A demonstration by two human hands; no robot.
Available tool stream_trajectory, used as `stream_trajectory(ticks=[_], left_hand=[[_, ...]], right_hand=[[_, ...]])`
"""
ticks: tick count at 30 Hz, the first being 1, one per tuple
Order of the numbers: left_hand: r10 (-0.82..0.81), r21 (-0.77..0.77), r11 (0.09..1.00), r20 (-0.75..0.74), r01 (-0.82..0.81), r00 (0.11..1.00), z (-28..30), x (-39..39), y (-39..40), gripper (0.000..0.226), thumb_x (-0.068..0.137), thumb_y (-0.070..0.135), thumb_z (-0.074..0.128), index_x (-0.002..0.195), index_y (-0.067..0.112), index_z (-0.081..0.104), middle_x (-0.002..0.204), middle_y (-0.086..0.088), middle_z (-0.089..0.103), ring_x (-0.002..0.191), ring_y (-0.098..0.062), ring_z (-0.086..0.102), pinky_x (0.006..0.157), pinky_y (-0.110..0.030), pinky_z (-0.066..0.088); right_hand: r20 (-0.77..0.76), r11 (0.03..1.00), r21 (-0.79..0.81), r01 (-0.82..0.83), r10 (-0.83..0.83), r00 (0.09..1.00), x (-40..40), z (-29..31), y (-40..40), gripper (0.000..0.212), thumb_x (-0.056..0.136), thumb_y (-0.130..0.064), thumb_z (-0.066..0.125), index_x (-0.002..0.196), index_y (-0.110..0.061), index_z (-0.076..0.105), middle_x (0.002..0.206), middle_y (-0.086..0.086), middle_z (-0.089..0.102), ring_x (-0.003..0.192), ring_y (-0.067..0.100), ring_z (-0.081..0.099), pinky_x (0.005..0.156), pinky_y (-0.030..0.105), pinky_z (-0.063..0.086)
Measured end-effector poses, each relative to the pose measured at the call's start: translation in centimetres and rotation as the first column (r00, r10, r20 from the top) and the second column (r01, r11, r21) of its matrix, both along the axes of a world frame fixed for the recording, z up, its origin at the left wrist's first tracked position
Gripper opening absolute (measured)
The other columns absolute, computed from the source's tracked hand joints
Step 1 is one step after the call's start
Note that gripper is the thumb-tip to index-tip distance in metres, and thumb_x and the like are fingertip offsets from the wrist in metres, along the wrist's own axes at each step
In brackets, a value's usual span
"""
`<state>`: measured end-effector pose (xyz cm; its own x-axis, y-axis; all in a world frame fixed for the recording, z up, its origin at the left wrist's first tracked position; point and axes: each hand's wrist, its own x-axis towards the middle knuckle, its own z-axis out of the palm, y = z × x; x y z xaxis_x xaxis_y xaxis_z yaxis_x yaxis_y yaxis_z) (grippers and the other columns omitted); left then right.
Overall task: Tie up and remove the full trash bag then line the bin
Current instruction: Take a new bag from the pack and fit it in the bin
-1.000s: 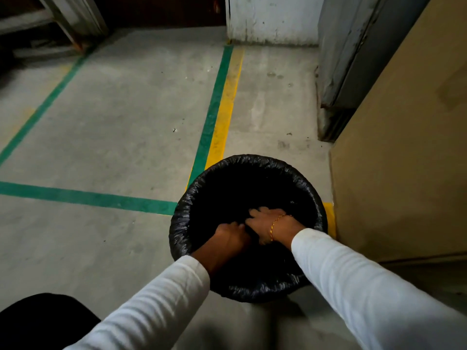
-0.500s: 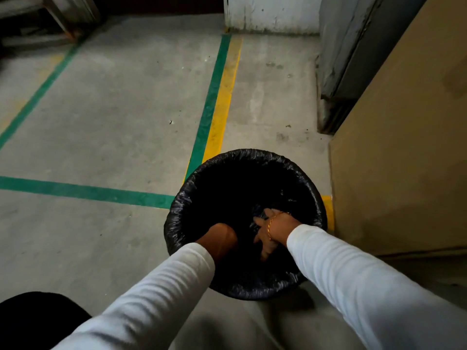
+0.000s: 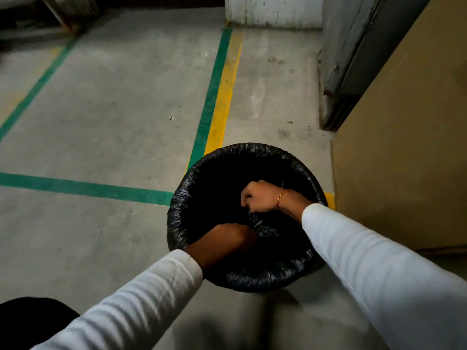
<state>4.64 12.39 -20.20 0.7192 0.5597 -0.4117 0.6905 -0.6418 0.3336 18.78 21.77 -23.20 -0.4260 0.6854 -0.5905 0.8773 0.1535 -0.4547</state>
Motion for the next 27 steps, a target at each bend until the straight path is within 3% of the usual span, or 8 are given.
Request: stream_trajectory(ticks=[2,5,11,15,18,21,25,27], left_hand=[[-0.032,0.073,0.997,0.033,0.030,0.999,-0.1,0.0,0.1,0.056,0.080,0.036,0.035,0.102,-0.003,0.069,0.107,-0.022,0.069,0.100,-0.031,0.066,0.084,-0.033,0.048],[0.061,-0.010,0.998,-0.115,-0.062,0.992,0.2,0.9,0.4,0.036,0.098,0.017,0.040,0.121,-0.003,0.060,0.127,-0.022,0.058,0.120,-0.031,0.054,0.097,-0.032,0.033],[0.100,-0.042,0.993,-0.248,-0.114,0.964,-0.6,1.2,0.0,0.033,0.100,0.008,0.040,0.123,-0.006,0.058,0.128,-0.023,0.058,0.120,-0.035,0.053,0.094,-0.033,0.036],[0.173,-0.132,0.971,-0.190,-0.199,0.967,-0.5,1.0,-0.5,0.036,0.099,0.016,0.043,0.126,-0.003,0.058,0.130,-0.022,0.057,0.122,-0.034,0.052,0.098,-0.034,0.033],[0.284,-0.123,0.947,-0.111,-0.297,0.952,-0.2,1.1,-0.6,0.033,0.095,0.022,0.053,0.120,0.003,0.064,0.121,-0.016,0.063,0.115,-0.029,0.056,0.082,-0.023,0.034],[0.205,-0.227,0.935,-0.287,-0.274,0.936,0.4,1.8,0.3,0.035,0.098,0.021,0.049,0.126,0.005,0.061,0.131,-0.014,0.060,0.123,-0.028,0.053,0.068,-0.027,0.038],[0.126,-0.040,0.989,-0.245,-0.140,0.961,2.8,1.0,1.7,0.035,0.098,0.023,0.045,0.128,0.012,0.059,0.133,-0.012,0.057,0.126,-0.029,0.052,0.098,-0.032,0.040],[0.114,0.000,0.993,-0.299,-0.120,0.947,4.5,0.3,2.9,0.038,0.098,0.031,0.043,0.131,0.017,0.055,0.134,-0.012,0.056,0.123,-0.031,0.055,0.098,-0.038,0.043]], right_hand=[[0.008,0.997,-0.029,-0.068,0.069,0.998,-1.4,0.6,0.0,0.030,0.083,-0.005,0.048,0.097,-0.014,0.074,0.101,0.011,0.074,0.098,0.024,0.067,0.087,0.031,0.053],[0.132,0.976,-0.132,-0.174,0.191,0.973,-3.0,-0.7,-0.6,0.037,0.077,-0.011,0.046,0.107,-0.016,0.069,0.113,0.009,0.070,0.100,0.027,0.063,0.085,0.033,0.051],[0.386,0.946,-0.190,-0.262,0.318,0.866,-2.7,-3.9,-1.1,0.052,0.075,-0.022,0.048,0.125,-0.018,0.060,0.131,0.011,0.060,0.115,0.034,0.060,0.098,0.046,0.049],[0.359,0.970,-0.122,-0.212,0.242,0.901,-1.9,-3.4,-0.2,0.051,0.080,-0.016,0.052,0.131,-0.018,0.056,0.136,0.016,0.056,0.120,0.036,0.057,0.100,0.047,0.048],[0.303,0.962,-0.138,-0.235,0.267,0.915,-1.7,-2.2,0.1,0.056,0.084,-0.014,0.049,0.139,-0.024,0.048,0.143,0.014,0.049,0.127,0.034,0.051,0.105,0.044,0.044],[0.215,0.956,-0.126,-0.266,0.288,0.933,-2.2,0.0,-0.1,0.058,0.086,-0.008,0.045,0.141,-0.024,0.046,0.146,0.014,0.046,0.129,0.033,0.047,0.106,0.040,0.042],[0.261,0.905,-0.072,-0.418,0.422,0.868,-1.7,3.3,-1.4,0.044,0.087,-0.016,0.048,0.129,-0.027,0.058,0.133,0.013,0.056,0.118,0.035,0.056,0.098,0.041,0.049],[0.284,0.892,0.054,-0.449,0.418,0.863,-1.0,5.3,-2.5,0.033,0.087,-0.020,0.050,0.117,-0.023,0.063,0.122,0.015,0.061,0.109,0.037,0.060,0.090,0.041,0.052]])
